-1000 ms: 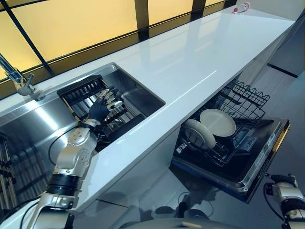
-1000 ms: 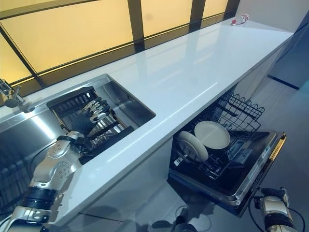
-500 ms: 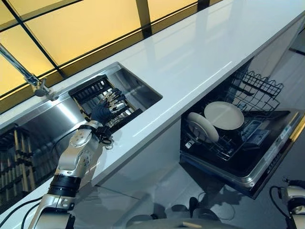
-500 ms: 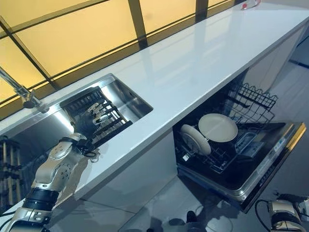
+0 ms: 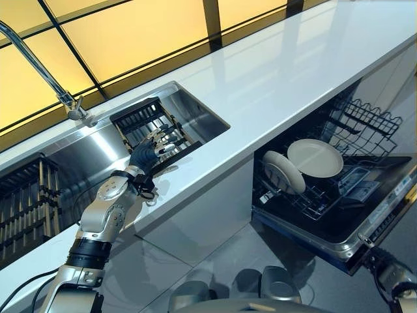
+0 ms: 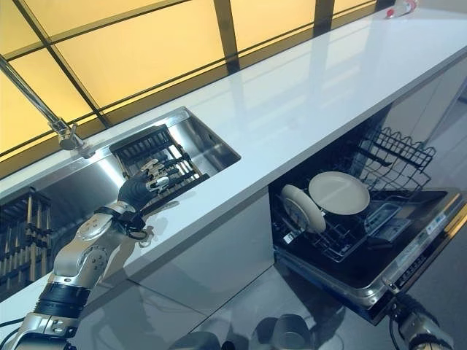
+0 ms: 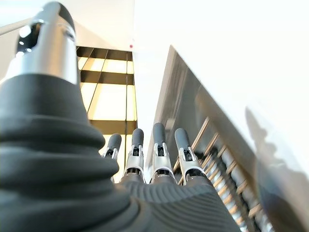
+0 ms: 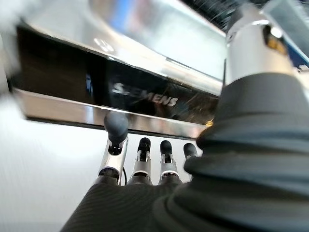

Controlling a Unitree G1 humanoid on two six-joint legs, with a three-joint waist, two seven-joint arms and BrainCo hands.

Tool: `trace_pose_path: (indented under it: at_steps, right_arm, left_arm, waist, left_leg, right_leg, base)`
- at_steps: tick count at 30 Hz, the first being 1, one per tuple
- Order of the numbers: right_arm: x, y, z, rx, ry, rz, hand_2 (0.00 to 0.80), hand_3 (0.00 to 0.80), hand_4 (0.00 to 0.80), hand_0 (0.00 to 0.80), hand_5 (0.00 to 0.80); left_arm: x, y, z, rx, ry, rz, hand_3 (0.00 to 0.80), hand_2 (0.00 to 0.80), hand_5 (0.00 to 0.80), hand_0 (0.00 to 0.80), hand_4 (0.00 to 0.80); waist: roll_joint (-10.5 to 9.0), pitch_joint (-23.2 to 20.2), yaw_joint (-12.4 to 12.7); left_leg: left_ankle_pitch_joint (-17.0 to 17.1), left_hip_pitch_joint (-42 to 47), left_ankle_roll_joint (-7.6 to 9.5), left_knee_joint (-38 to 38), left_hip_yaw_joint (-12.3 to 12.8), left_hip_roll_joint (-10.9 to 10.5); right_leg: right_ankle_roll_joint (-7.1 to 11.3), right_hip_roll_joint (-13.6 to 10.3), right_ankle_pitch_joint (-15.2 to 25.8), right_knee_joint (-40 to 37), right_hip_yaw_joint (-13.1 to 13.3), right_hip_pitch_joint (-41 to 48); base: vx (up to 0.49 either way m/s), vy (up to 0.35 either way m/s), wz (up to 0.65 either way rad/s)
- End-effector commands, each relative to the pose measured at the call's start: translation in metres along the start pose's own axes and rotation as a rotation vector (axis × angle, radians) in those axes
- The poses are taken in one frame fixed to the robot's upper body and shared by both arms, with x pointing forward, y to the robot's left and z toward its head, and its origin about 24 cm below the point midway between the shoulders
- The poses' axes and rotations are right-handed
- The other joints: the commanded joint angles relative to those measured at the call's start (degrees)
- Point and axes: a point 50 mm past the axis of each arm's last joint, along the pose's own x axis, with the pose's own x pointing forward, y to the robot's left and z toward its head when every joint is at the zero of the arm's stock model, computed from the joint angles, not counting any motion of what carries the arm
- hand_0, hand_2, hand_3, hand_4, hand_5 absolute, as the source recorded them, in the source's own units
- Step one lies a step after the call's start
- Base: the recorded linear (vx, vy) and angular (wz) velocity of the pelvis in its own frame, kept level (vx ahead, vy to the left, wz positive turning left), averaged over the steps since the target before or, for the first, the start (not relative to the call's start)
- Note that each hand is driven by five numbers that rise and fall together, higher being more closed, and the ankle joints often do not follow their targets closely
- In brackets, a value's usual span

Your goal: Take plates into dishwasher

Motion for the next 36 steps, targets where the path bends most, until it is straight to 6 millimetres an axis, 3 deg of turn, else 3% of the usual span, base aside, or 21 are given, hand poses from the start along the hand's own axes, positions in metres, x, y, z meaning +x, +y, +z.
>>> trace_pose_path:
  at_steps: [1,9,15,21,29,33,36]
  right_arm:
    - [0.005,0.086,0.003,0.271,-0.05,0.55,0.0,0.0,0.0,0.0,0.0]
    - [-0.018,0.16,0.032,0.359,-0.105,0.921,0.0,0.0,0.0,0.0,0.0]
    - [-0.032,0.207,0.057,0.33,-0.146,1.011,0.0,0.0,0.0,0.0,0.0]
    - [-0.046,0.24,0.076,0.297,-0.184,1.073,0.0,0.0,0.0,0.0,0.0]
    - [-0.053,0.257,0.091,0.279,-0.219,1.075,0.0,0.0,0.0,0.0,0.0]
    - [-0.05,0.253,0.091,0.25,-0.24,1.038,0.0,0.0,0.0,0.0,0.0]
    - [-0.041,0.241,0.09,0.09,-0.28,0.92,0.0,0.0,0.0,0.0,0.0]
  left_arm:
    - [0.004,-0.009,0.018,0.017,-0.108,-0.051,0.0,0.0,0.0,0.0,0.0]
    - [0.001,-0.005,0.012,0.026,-0.084,-0.052,0.0,0.0,0.0,0.0,0.0]
    - [0.007,-0.002,0.009,0.036,-0.059,-0.046,0.0,0.0,0.0,0.0,0.0]
    - [0.012,0.002,0.014,0.037,-0.069,-0.025,0.0,0.0,0.0,0.0,0.0]
    - [0.017,0.003,0.019,0.033,-0.09,-0.016,0.0,0.0,0.0,0.0,0.0]
    - [0.016,0.005,0.021,0.034,-0.104,-0.014,0.0,0.0,0.0,0.0,0.0]
    - [0.017,0.004,0.023,0.034,-0.119,-0.012,0.0,0.0,0.0,0.0,0.0]
  waist:
    - [1.09,-4.51,0.24]
    - [-0.84,-6.69,1.02]
    - [-1.81,-7.38,1.8]
    - [-2.28,-7.88,2.49]
    - [-2.61,-8.92,3.03]
    - [-2.81,-9.49,3.13]
    - [-3.04,-10.17,3.02]
  left_leg:
    - [-0.34,-9.08,3.91,9.29,-1.39,-2.84]
    - [-1.44,-8.07,3.75,10.07,-2.16,-2.86]
    - [-2.03,-8.31,3.92,11.08,-2.67,-2.77]
    - [-2.08,-8.81,4.04,11.47,-3.16,-2.89]
    - [-0.8,-8.89,3.98,9.67,-3.76,-2.88]
    - [0.28,-8.18,4.03,7.2,-3.8,-2.68]
    - [1.62,-7.22,4.17,4.26,-3.62,-2.23]
  right_leg:
    - [-3.25,0.14,-4.25,1.49,-4.01,4.47]
    - [-2.83,0.6,-4.72,0.57,-4.05,6.92]
    - [-2.85,0.98,-4.5,-0.1,-4.06,7.81]
    - [-2.88,1.17,-4.13,-0.96,-3.95,8.33]
    - [-2.89,1.5,-3.09,-3.42,-3.96,8.81]
    - [-2.68,1.84,-2.23,-5.63,-3.69,9.1]
    - [-2.39,2.17,-1.07,-8.37,-3.22,9.45]
  base:
    - [0.077,0.009,-0.08]
    - [0.055,-0.008,0.02]
    - [0.007,-0.004,0.0]
    - [-0.002,0.013,0.05]
    - [-0.029,0.028,0.1]
    - [-0.046,0.021,0.03]
    - [-0.054,0.02,0.01]
